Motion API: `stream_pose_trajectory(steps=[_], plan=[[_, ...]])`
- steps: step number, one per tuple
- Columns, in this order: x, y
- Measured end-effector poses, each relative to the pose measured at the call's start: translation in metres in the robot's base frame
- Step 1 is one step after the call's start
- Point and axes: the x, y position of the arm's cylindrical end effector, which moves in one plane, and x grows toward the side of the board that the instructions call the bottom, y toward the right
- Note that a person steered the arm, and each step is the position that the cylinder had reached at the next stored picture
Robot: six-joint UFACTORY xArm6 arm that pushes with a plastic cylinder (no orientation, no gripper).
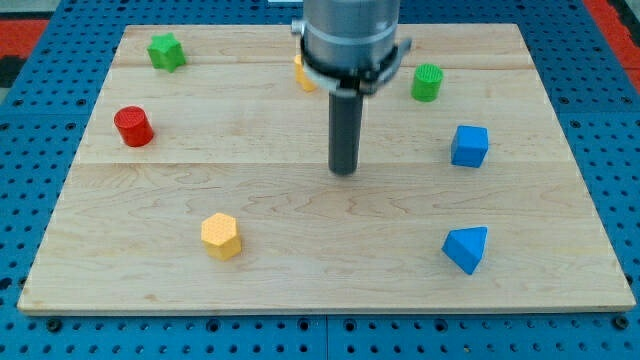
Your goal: Move the arm to the bottom of the red star
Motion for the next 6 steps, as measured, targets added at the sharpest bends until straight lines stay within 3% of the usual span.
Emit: stream_pose_trajectory(steps=[1,3,4,5,6], plan=[[-0.081,0.047],[-0.133,0.055],[-0.143,-0.008],[-0.170,-0.012],[-0.178,0.037]])
